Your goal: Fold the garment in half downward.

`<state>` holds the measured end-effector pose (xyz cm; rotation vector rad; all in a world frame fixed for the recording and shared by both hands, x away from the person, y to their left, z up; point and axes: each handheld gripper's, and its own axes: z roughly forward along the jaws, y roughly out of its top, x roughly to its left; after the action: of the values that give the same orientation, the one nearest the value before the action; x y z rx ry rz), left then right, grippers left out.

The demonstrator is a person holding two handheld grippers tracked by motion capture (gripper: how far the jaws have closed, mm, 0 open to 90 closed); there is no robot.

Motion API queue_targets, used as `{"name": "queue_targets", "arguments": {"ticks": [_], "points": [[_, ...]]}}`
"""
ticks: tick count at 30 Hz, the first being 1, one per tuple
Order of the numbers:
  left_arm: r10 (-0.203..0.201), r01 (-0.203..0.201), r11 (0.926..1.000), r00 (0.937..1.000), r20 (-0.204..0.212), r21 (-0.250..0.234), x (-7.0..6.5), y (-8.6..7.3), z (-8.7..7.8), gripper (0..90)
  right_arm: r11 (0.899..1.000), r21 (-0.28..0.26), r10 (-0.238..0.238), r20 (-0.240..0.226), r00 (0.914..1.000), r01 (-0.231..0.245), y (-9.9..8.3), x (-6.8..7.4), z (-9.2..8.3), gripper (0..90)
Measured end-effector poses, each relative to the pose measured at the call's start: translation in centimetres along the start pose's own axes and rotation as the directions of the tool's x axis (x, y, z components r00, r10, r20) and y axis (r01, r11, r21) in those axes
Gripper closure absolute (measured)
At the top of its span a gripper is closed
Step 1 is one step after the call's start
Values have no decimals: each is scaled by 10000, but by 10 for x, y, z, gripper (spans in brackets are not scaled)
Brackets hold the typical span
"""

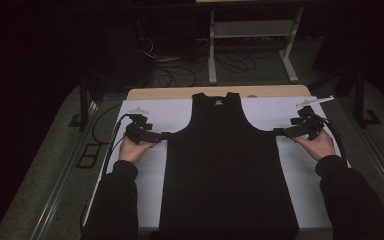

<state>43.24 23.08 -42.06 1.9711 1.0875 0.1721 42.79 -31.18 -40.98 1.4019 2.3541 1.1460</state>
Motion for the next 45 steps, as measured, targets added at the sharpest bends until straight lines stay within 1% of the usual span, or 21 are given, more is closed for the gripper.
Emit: {"name": "queue_targets", "arguments": {"ticks": [3,6,9,11,15,17,19,20,23,26,30,31,32,34,38,41,43,45], "points": [[-26,25,9999,10000,30,115,0,-2,5,0,9998,141,131,-72,9999,-130,-1,-2,5,29],[-1,1,9998,10000,9,191,1,-3,8,0,9997,129,215,-210,9995,-212,-2,-3,7,62],[17,-15,9997,10000,-82,230,1,-4,9,24,9997,125,236,-293,9993,-232,-3,-3,9,80],[-11,14,9998,9999,-117,212,2,-4,10,37,9995,222,236,-358,9991,-228,-3,-2,12,113],[-155,157,9996,9998,-104,242,5,-5,13,61,9992,353,196,-276,9994,-187,-4,-1,17,136],[-232,237,9990,9996,-135,389,6,-6,15,77,9989,445,174,-187,9997,-165,-5,-1,20,152],[-258,267,9984,9995,-193,505,7,-7,17,97,9984,522,231,-184,9996,-221,-5,-2,22,200],[-362,370,9982,9992,-175,476,7,-8,18,105,9981,553,270,-196,9994,-259,-6,-2,23,217],[-485,493,9979,9987,-185,424,7,-8,20,129,9975,583,417,-96,9991,-411,-6,-4,26,253],[-383,395,9981,9989,-264,470,6,-8,22,146,9976,531,447,-83,9990,-442,-7,-4,27,293],[-540,554,9974,9981,-313,469,7,-9,25,176,9978,481,463,-31,9989,-461,-7,-5,26,354],[-540,554,9974,9981,-313,469,7,-9,25,181,9978,481,463,-31,9989,-461,-7,-5,26,354],[-536,554,9974,9978,-395,454,5,-9,27,192,9977,491,470,3,9989,-470,-7,-5,27,407],[-476,494,9980,9979,-440,403,5,-9,29,212,9975,534,465,18,9989,-465,-8,-5,28,437],[-559,581,9977,9968,-571,363,4,-9,30,248,9972,591,452,85,9989,-456,-8,-4,30,474],[-504,529,9979,9966,-647,363,2,-9,32,298,9979,510,389,111,9992,-394,-8,-3,31,494],[-419,448,9982,9965,-728,387,0,-10,33,314,9979,483,433,166,9989,-440,-8,-3,31,497],[-435,463,9985,9951,-883,302,-1,-10,35,359,9981,438,427,189,9989,-435,-10,-2,33,524]]}}
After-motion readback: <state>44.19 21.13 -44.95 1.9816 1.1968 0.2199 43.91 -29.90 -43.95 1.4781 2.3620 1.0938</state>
